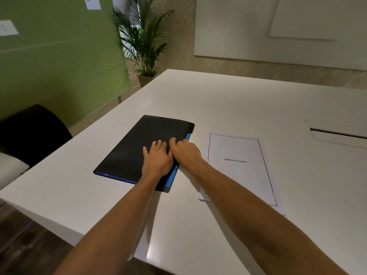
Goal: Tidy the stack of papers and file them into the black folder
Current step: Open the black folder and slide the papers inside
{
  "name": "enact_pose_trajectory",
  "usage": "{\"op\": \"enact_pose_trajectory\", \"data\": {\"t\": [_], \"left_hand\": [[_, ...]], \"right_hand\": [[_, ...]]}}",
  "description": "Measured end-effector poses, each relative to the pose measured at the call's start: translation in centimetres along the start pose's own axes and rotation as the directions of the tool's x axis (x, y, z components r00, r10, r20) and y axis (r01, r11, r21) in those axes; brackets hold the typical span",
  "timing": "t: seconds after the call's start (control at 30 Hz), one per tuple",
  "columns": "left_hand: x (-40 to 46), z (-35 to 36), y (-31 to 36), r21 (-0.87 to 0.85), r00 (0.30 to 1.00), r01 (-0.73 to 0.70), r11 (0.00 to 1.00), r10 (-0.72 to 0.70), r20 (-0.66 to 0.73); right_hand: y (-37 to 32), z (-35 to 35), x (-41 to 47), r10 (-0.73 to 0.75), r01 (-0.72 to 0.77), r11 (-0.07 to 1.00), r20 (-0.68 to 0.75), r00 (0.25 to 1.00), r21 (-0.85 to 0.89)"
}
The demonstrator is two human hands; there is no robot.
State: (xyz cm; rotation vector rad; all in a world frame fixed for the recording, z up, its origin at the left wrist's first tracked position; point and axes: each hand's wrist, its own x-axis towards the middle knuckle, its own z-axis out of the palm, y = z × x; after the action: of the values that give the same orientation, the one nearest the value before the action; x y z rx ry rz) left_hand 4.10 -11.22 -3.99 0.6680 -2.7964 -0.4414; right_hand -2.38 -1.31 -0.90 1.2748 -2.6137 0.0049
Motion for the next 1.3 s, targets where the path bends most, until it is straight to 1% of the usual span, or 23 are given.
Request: {"op": "enact_pose_trajectory", "data": {"t": [0.1,0.2,0.33,0.5,0.57,0.67,0.77,0.83,0.93,1.1,1.2,1.3], "left_hand": [[0.0,0.1,0.2,0.021,1.000,0.008,1.000,-0.008,0.002],[0.1,0.1,0.2,0.045,1.000,0.012,0.999,-0.012,0.004],[0.0,0.0,0.4,0.067,1.000,-0.003,0.998,0.002,0.018],[0.0,-0.3,0.7,0.052,0.999,-0.011,0.999,0.009,0.038],[-0.2,-0.9,1.3,0.025,0.999,-0.039,0.999,0.038,0.024],[-0.7,-2.5,2.6,-0.008,0.987,-0.159,0.987,0.159,-0.025],[-0.5,-4.4,4.5,0.069,0.969,-0.243,0.968,0.245,-0.033],[0.1,-5.9,5.7,0.145,0.974,-0.213,0.966,0.222,-0.045],[1.0,-8.1,7.2,0.248,0.990,-0.120,0.961,0.134,-0.040],[1.5,-8.7,7.9,0.283,0.991,-0.023,0.959,0.058,-0.118],[1.5,-8.4,8.0,0.335,0.998,0.003,0.942,0.020,-0.065],[1.6,-8.5,8.0,0.354,0.999,-0.003,0.935,0.016,-0.034]], "right_hand": [[1.1,-0.5,0.1,0.130,-0.130,0.986,0.013,0.991,0.104],[1.8,-1.1,0.2,0.231,-0.230,0.936,0.025,0.973,0.266],[2.1,-1.2,-0.1,0.361,-0.346,0.816,0.059,0.931,0.463],[2.8,-1.2,-0.6,0.463,-0.426,0.649,0.117,0.879,0.630],[3.1,-1.1,-0.8,0.491,-0.434,0.613,0.113,0.864,0.660],[3.4,-1.3,-1.2,0.524,-0.429,0.579,0.087,0.847,0.694],[3.6,-1.8,-1.5,0.549,-0.393,0.548,0.037,0.835,0.738],[3.8,-2.1,-1.5,0.559,-0.370,0.540,0.006,0.829,0.756],[4.3,-2.4,-1.7,0.579,-0.360,0.508,-0.001,0.815,0.782],[5.5,-3.5,-1.9,0.601,-0.329,0.438,-0.001,0.799,0.837],[5.8,-4.1,-1.9,0.602,-0.317,0.443,-0.017,0.798,0.839],[6.1,-4.2,-2.3,0.581,-0.294,0.448,-0.025,0.813,0.844]]}}
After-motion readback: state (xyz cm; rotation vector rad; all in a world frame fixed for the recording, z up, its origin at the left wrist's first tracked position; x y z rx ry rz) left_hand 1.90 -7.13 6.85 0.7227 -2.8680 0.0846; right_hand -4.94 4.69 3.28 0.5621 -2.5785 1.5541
